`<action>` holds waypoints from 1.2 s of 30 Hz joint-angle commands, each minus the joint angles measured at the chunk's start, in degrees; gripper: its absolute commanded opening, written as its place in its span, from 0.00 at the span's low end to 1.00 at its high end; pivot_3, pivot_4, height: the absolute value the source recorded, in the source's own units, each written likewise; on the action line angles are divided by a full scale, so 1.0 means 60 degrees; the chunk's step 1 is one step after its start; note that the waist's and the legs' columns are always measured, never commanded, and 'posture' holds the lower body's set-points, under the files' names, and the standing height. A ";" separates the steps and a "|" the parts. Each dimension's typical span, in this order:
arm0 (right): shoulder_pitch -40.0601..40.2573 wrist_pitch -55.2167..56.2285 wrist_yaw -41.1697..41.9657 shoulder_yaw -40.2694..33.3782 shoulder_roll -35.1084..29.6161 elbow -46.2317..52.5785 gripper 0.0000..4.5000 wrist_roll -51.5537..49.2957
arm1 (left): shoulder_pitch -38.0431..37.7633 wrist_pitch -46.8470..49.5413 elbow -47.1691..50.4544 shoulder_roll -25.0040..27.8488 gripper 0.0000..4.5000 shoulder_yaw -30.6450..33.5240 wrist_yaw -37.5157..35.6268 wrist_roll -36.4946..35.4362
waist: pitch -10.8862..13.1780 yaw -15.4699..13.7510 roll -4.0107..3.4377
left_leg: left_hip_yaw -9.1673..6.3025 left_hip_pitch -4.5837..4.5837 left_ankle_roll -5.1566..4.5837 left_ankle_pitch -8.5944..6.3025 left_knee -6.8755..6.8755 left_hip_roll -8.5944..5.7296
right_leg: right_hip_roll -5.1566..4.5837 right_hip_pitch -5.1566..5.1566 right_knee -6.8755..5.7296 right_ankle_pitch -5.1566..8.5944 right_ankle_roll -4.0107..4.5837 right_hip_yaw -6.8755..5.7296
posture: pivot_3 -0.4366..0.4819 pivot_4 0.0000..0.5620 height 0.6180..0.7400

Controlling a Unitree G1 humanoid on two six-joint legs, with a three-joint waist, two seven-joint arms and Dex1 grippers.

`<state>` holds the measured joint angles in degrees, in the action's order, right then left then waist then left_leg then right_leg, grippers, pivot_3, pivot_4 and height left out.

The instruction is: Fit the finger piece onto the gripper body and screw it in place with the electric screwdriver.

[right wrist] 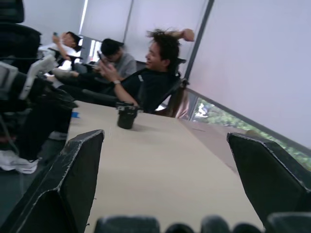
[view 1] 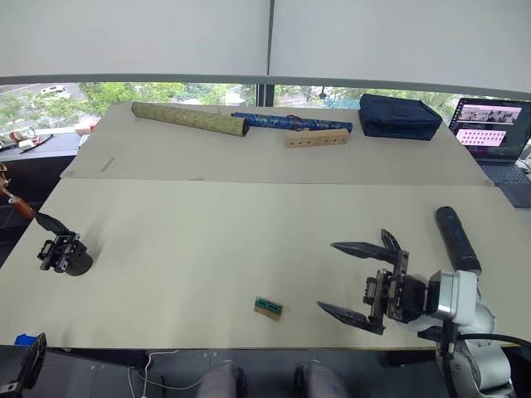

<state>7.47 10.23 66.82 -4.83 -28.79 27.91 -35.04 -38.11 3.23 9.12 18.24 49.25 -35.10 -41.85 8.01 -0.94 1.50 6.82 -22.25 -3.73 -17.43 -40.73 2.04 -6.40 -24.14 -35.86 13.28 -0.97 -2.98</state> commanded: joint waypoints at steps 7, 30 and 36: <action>-0.0400 0.0178 0.0505 -0.0180 -0.0473 -0.0405 0.99 -0.0187 | 0.2170 0.1154 -0.0279 0.1608 1.00 -0.1298 0.1546 0.1491 | -0.0019 0.0044 0.0018 | 0.0006 0.0017 0.0014 0.0010 0.0002 -0.0010 | 0.0015 0.0008 -0.0010 -0.0019 -0.0022 0.0013 | 0.48 0.27 1.00; 0.0060 0.0603 0.0362 -0.0389 -0.0548 -0.0688 1.00 0.0131 | 0.5674 0.0301 -0.3588 0.2118 0.81 -0.2672 0.1925 0.3428 | -0.0022 0.0048 0.0019 | 0.0005 0.0005 0.0109 0.0049 0.0018 -0.0011 | -0.0023 0.0008 -0.0035 -0.0039 -0.0048 -0.0001 | 0.48 0.27 1.00; 0.0212 0.0769 0.0375 -0.0453 -0.0550 -0.0779 1.00 0.0242 | 0.5783 -0.0739 -0.3060 0.1498 0.52 -0.2589 0.1245 0.2822 | -0.0020 0.0028 0.0013 | 0.0000 0.0008 0.0177 0.0007 0.0023 -0.0011 | -0.0097 0.0004 -0.0034 -0.0039 -0.0049 -0.0025 | 0.48 0.27 1.00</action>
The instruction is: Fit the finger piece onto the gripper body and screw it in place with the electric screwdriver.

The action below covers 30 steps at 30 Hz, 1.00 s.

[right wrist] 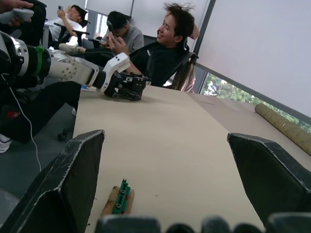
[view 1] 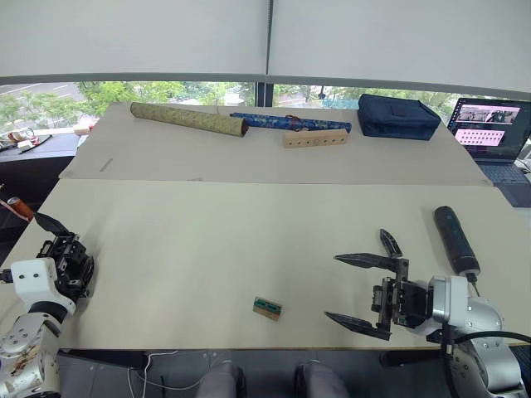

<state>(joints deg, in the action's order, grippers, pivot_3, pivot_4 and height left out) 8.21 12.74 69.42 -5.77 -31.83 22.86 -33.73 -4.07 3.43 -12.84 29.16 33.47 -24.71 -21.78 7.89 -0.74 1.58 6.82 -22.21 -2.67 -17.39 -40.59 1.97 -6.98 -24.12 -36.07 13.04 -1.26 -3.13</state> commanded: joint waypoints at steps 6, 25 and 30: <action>0.0328 0.0409 0.0002 -0.0528 -0.0205 -0.0012 1.00 -0.0012 | 0.0473 -0.1380 0.2949 -0.0756 0.52 -0.1122 -0.0964 -0.0456 | 0.0020 -0.0117 0.0043 | -0.0006 -0.0024 -0.0001 -0.0001 -0.0010 -0.0016 | -0.0060 0.0006 0.0009 -0.0007 -0.0006 -0.0140 | 0.48 0.27 1.00; 0.1446 0.0632 0.0257 -0.0841 -0.0427 0.0047 1.00 0.0153 | 0.1905 -0.0403 0.3045 -0.1166 0.52 -0.7370 -0.2789 0.1912 | 0.0033 -0.0001 -0.0021 | 0.0002 -0.0023 -0.0135 0.0017 -0.0015 -0.0003 | 0.0087 0.0014 -0.0001 -0.0010 -0.0004 -0.0106 | 0.48 0.27 1.00; 0.1490 0.0700 0.0231 -0.0845 -0.0411 -0.0090 1.00 0.0204 | 0.2317 -0.0011 0.2681 -0.1519 0.52 -0.7657 -0.2769 0.2136 | 0.0032 -0.0083 -0.0022 | 0.0002 -0.0028 -0.0144 0.0013 -0.0030 -0.0009 | 0.0074 0.0021 0.0005 -0.0012 -0.0007 -0.0106 | 0.48 0.27 1.00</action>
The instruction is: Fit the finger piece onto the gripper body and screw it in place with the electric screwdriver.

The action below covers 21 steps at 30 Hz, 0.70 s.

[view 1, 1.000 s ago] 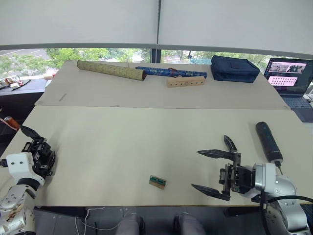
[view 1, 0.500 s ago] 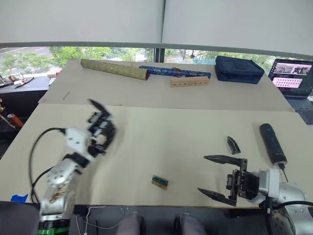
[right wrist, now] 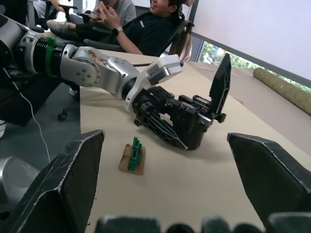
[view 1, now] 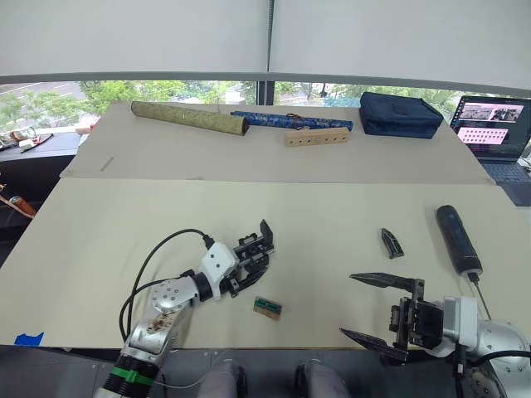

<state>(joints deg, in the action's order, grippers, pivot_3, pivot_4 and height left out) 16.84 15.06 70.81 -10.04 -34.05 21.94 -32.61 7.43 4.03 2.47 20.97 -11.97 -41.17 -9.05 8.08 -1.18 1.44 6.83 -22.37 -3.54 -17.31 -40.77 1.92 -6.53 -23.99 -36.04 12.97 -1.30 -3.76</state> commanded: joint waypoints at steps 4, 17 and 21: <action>0.0034 0.0474 0.0108 -0.0024 -0.0043 -0.0047 1.00 0.0168 | 0.0681 -0.0199 -0.0293 -0.0252 0.52 -0.0209 0.0026 0.0317 | -0.0001 -0.0020 -0.0002 | 0.0000 0.0002 0.0000 0.0001 0.0000 0.0001 | 0.0002 0.0000 -0.0003 0.0000 0.0000 -0.0001 | 0.48 0.27 1.00; -0.0263 0.0302 -0.0121 0.0011 -0.0295 0.0102 1.00 0.0160 | 0.0999 0.0632 -0.0826 -0.0121 0.63 0.0072 -0.0259 0.0165 | -0.0021 -0.0054 -0.0036 | -0.0008 0.0020 -0.0009 0.0009 -0.0002 0.0003 | 0.0003 0.0020 -0.0009 -0.0005 0.0003 -0.0001 | 0.48 0.27 1.00; -0.0299 0.0228 -0.0248 0.0051 -0.0362 0.0170 1.00 0.0169 | 0.0946 0.0589 -0.0676 0.0129 0.99 0.0217 -0.0665 -0.0059 | -0.0022 -0.0026 -0.0038 | -0.0010 0.0019 -0.0006 0.0011 0.0000 0.0005 | 0.0007 0.0015 -0.0011 -0.0004 0.0004 -0.0001 | 0.48 0.27 1.00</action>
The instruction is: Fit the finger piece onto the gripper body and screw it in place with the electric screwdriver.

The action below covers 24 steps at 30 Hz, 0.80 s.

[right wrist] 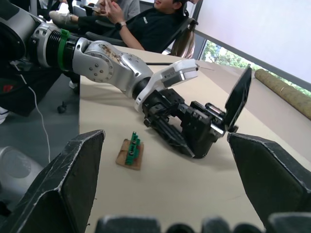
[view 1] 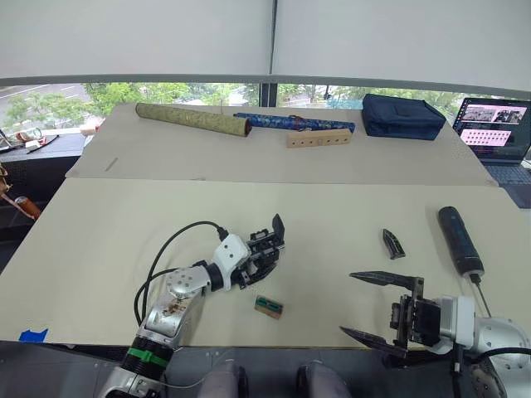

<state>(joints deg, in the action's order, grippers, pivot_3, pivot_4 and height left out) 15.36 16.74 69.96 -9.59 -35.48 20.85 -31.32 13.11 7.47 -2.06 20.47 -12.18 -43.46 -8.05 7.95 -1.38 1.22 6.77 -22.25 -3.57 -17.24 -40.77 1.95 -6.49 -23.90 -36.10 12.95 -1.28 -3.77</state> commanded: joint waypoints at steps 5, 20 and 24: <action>-0.0086 -0.0222 -0.0182 -0.0037 -0.0249 0.0458 1.00 -0.0115 | 0.0101 -0.0171 -0.0081 0.1118 0.99 0.0457 -0.1592 -0.0674 | 0.0000 0.0097 -0.0001 | 0.0002 -0.0007 0.0005 0.0003 0.0004 0.0001 | 0.0002 -0.0010 0.0001 0.0001 0.0001 -0.0002 | 0.48 0.27 1.00; -0.0226 -0.0544 -0.0338 -0.0014 -0.0405 0.0584 1.00 -0.0163 | 0.3320 -0.3001 -0.5048 0.0772 0.99 0.0087 -0.5951 -0.0834 | 0.0002 0.0002 0.0001 | 0.0010 -0.0028 0.0037 0.0022 -0.0016 -0.0020 | 0.0005 -0.0010 0.0012 0.0001 -0.0006 -0.0009 | 0.48 0.27 1.00; 0.0066 -0.0487 -0.0339 -0.0101 -0.0398 0.0708 1.00 -0.0133 | 0.3906 -0.3698 -0.6150 0.0469 0.99 0.0004 -0.6181 -0.0480 | 0.0003 0.0021 0.0003 | 0.0010 -0.0033 0.0037 0.0022 -0.0015 -0.0021 | 0.0011 -0.0013 0.0016 0.0003 -0.0012 -0.0007 | 0.48 0.27 1.00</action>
<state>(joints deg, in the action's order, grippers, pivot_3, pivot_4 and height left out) 15.33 13.32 68.07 -9.26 -37.46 23.04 -31.28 35.54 -12.72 -37.80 23.46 -12.32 -79.77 -11.25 7.97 -1.25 1.23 6.83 -22.46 -3.35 -17.11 -40.86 1.82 -6.42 -23.99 -36.00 12.97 -1.36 -3.81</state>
